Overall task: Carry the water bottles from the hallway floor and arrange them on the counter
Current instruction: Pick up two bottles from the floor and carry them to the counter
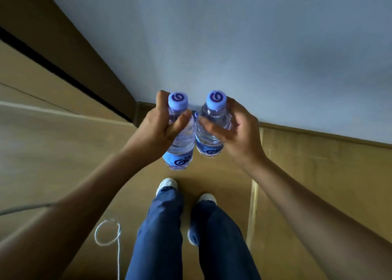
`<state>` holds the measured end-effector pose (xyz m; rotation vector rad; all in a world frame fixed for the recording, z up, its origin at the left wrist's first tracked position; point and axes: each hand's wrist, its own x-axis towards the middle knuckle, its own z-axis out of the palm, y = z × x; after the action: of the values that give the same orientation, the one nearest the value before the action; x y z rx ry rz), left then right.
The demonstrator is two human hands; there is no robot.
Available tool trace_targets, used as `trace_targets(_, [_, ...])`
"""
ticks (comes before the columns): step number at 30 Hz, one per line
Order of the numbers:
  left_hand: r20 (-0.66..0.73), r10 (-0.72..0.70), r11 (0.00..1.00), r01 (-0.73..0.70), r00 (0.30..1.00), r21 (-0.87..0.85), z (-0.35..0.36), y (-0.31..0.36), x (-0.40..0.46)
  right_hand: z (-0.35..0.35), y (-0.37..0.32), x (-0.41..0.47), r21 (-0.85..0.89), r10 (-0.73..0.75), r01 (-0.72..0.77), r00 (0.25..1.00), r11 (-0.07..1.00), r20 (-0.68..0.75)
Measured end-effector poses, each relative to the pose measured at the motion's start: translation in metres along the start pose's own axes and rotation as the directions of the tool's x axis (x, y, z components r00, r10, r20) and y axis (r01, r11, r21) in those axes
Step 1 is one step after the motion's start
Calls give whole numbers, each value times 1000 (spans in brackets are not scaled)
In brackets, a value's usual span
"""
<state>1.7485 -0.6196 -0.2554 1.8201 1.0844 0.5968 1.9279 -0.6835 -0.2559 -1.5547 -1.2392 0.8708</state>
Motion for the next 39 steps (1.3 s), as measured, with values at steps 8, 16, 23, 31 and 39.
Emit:
trace_targets(8, [-291, -42, 998, 51, 956, 22, -149, 135, -61, 20, -202, 12, 67, -85, 72, 974, 995, 212])
trace_targets(16, [-620, -143, 989, 141, 771, -53, -258, 170, -159, 105, -310, -3, 190, -159, 80, 878, 979, 452])
trace_targets(23, [-770, -161, 977, 208, 618, -37, -360, 158, -244, 219, -388, -25, 277, -224, 61, 764, 959, 605])
trace_targets(31, [-904, -174, 958, 278, 391, -64, -453, 124, -317, 351, -460, -34, 312, -282, 71, 645, 948, 711])
trace_targets(39, [-968, -179, 939, 323, 177, -115, -545, 72, -335, 478, -505, -5, 313, -300, 61, 499, 948, 813])
